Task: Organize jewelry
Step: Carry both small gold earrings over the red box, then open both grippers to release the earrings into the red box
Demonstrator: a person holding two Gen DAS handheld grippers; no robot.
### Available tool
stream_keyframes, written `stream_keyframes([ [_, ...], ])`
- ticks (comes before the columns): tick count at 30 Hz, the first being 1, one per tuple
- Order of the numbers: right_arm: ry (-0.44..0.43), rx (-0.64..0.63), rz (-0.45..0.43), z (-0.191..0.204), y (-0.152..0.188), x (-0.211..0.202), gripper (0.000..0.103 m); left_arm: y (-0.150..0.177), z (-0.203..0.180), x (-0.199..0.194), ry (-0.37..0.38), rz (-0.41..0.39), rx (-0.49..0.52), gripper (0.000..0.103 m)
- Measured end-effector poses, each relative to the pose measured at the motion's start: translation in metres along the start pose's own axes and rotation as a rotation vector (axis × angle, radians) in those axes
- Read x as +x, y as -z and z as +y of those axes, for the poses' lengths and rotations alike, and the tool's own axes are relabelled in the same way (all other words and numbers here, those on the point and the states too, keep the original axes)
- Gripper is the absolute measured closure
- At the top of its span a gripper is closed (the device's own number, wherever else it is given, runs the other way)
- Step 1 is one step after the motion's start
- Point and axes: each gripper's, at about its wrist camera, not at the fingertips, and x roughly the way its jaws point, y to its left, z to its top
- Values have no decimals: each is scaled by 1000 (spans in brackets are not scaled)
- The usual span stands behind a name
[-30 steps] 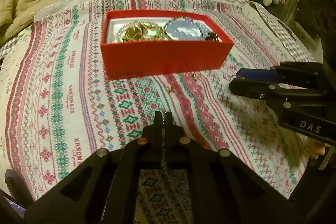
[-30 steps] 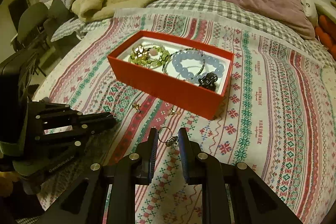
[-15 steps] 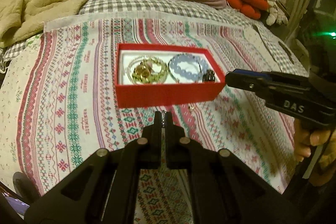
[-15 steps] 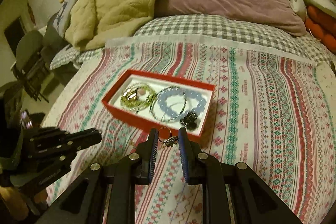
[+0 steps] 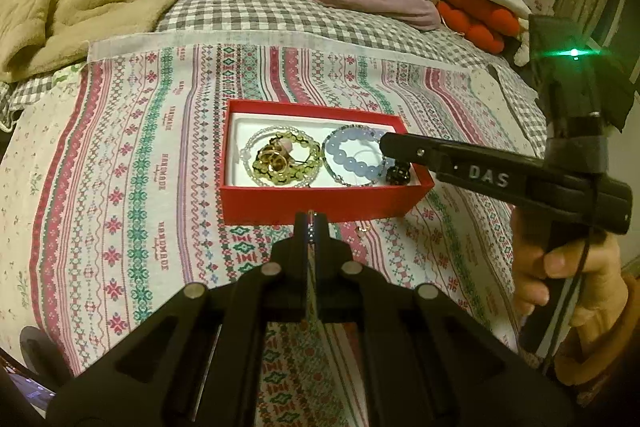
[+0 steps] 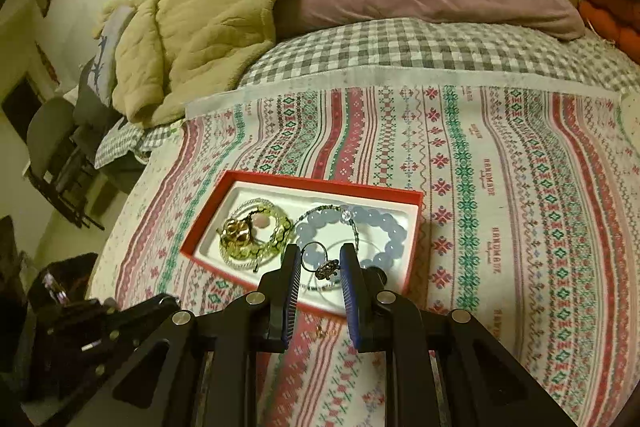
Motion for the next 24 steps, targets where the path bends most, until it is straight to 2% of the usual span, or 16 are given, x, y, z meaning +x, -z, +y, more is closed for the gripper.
stream_keyframes([
  [7, -15, 66, 29, -12, -7, 11, 76, -5, 9, 3, -11, 1, -28, 100],
  [9, -13, 71, 22, -14, -7, 8, 63, -8, 10, 4, -15, -1, -35, 100],
  [10, -16, 79, 12, -16, -7, 4, 47, -9, 11, 4, -14, -2, -38, 100],
  [11, -24, 85, 0, -17, -7, 0, 43, -11, 11, 4, -13, -5, -42, 100],
  [24, -10, 69, 0, -30, 0, -24, 40, -43, 6, 21, -9, -9, -65, 100],
])
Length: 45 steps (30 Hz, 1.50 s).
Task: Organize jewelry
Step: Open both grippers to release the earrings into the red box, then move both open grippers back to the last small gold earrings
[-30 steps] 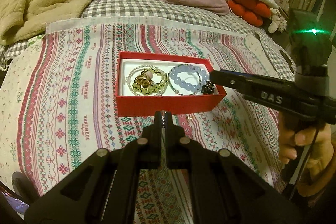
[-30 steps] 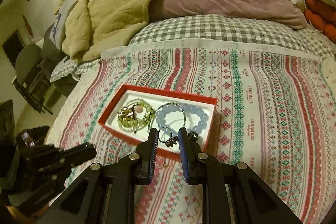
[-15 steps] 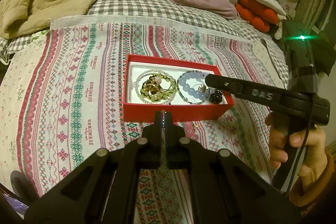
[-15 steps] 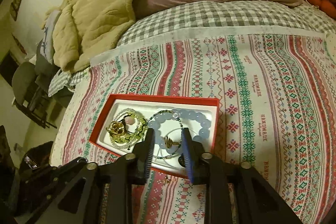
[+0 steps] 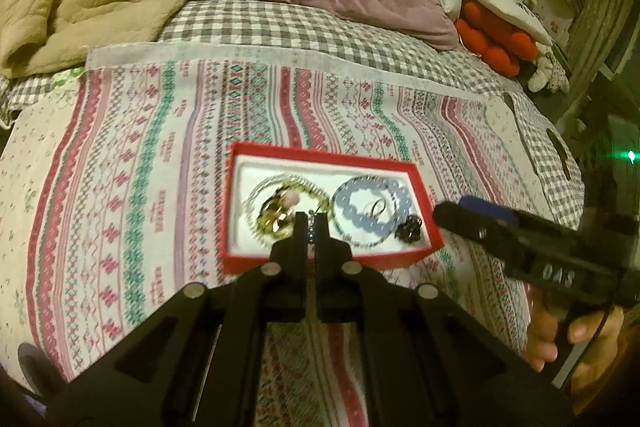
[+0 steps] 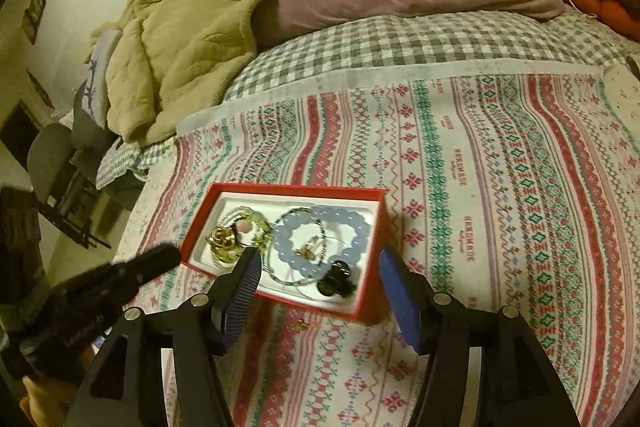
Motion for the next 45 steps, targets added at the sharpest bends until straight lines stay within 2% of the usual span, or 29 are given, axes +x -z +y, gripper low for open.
stream_keyframes([
  [7, 19, 17, -2, -13, 2, -9, 39, -17, -9, 28, -4, 25, 4, 100],
  [10, 28, 14, -7, -16, 3, -13, 35, -19, -12, 35, -23, 35, 13, 99],
  [11, 31, 14, -9, -16, 3, -14, 32, -19, -13, 36, -38, 37, 16, 95],
  [12, 36, 13, -10, -17, 3, -15, 30, -19, -13, 38, -46, 41, 18, 85],
  [14, 41, 12, -10, -17, 4, -16, 29, -18, -15, 38, -52, 43, 18, 71],
  [16, 46, 12, -8, -17, 4, -17, 28, -17, -16, 34, -63, 36, 21, 62],
  [18, 52, 11, -7, -17, 5, -19, 28, -15, -19, 29, -78, 28, 31, 45],
  [24, 72, 0, -4, -12, 11, -24, 23, -7, -17, 12, -112, 20, 55, 24],
  [28, 104, -33, -3, -7, 18, -29, 18, 1, -13, 3, -146, 50, 61, 20],
  [33, 134, -62, 19, -4, 28, -32, 17, 19, -3, -6, -193, 81, 55, 19],
  [39, 174, -108, 61, 1, 43, -29, 17, 52, 6, -1, -200, 131, 69, 19],
  [45, 211, -128, 132, -3, 64, -19, 17, 70, 13, 2, -219, 160, 85, 19],
])
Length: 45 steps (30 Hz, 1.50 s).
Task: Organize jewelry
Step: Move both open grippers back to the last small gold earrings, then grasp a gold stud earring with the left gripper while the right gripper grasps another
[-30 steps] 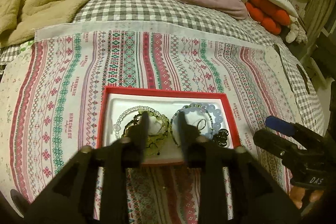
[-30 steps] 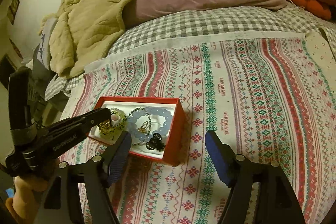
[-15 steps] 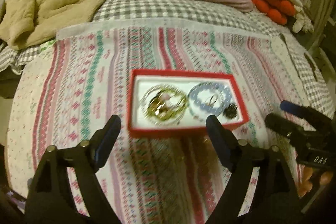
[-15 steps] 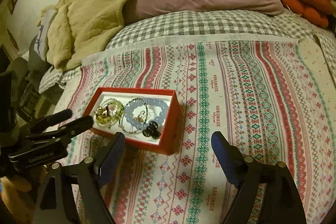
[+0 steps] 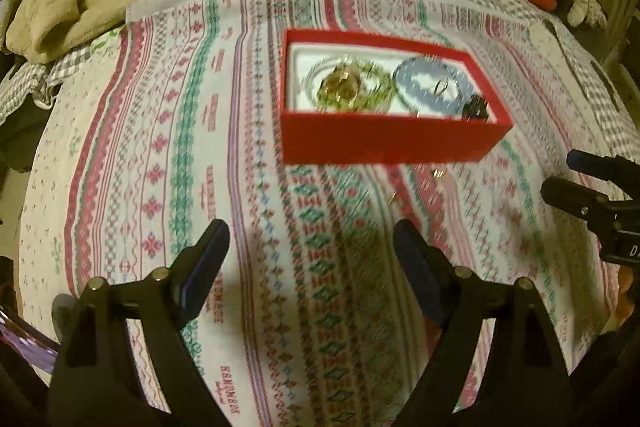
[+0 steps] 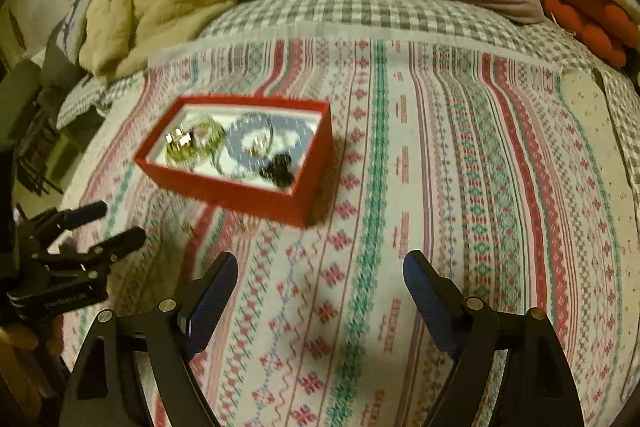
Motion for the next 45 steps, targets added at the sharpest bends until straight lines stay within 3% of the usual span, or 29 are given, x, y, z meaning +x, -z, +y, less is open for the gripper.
stream_keyframes([
  [11, 35, 22, 64, -7, 17, 19, 12, 17, -11, 14, 25, 22, 43, 19],
  [16, 53, 16, 95, -8, 20, 30, 12, 22, -17, 23, 84, 22, 70, 19],
  [22, 64, 28, 139, -13, 23, 45, 12, 25, -25, 25, 126, -39, 132, 20],
  [26, 78, 12, 146, -10, 23, 49, 10, 22, -31, 25, 165, -60, 149, 40],
  [30, 106, -30, 149, -2, 26, 53, 8, 18, -38, 28, 174, -67, 171, 53],
  [40, 117, -68, 130, 0, 32, 53, 7, 10, -41, 38, 165, -77, 161, 62],
  [45, 118, -68, 129, 1, 34, 52, 7, 8, -43, 40, 144, -76, 164, 74],
])
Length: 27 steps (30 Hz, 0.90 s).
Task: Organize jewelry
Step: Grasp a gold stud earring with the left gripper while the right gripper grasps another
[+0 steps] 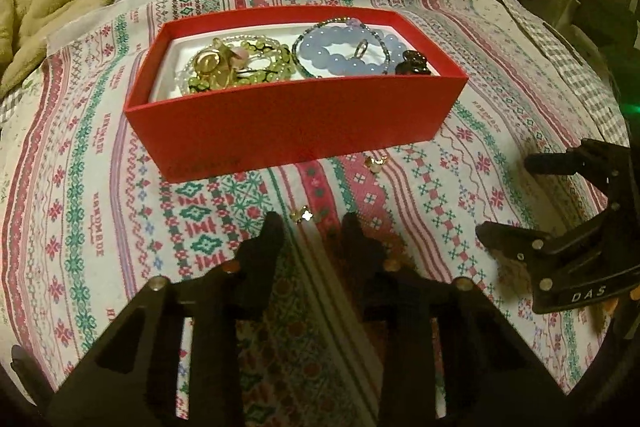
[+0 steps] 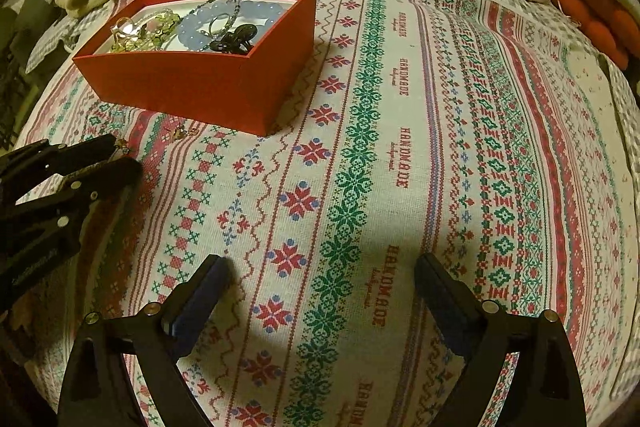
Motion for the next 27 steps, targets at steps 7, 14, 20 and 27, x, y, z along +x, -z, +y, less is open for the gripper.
stream_keyframes([
  [7, 5, 5, 7, 1, -2, -1, 7, -4, 0, 3, -11, 3, 4, 89],
  [14, -17, 12, -23, 4, -7, -1, 7, -4, 3, -2, 2, 3, -2, 98],
  [20, -95, 13, -108, 20, -17, -7, 7, -2, 7, -12, -6, 0, -6, 98],
  [27, -113, -37, -163, 50, -25, 1, 12, 2, 18, -18, -19, 4, -26, 98],
])
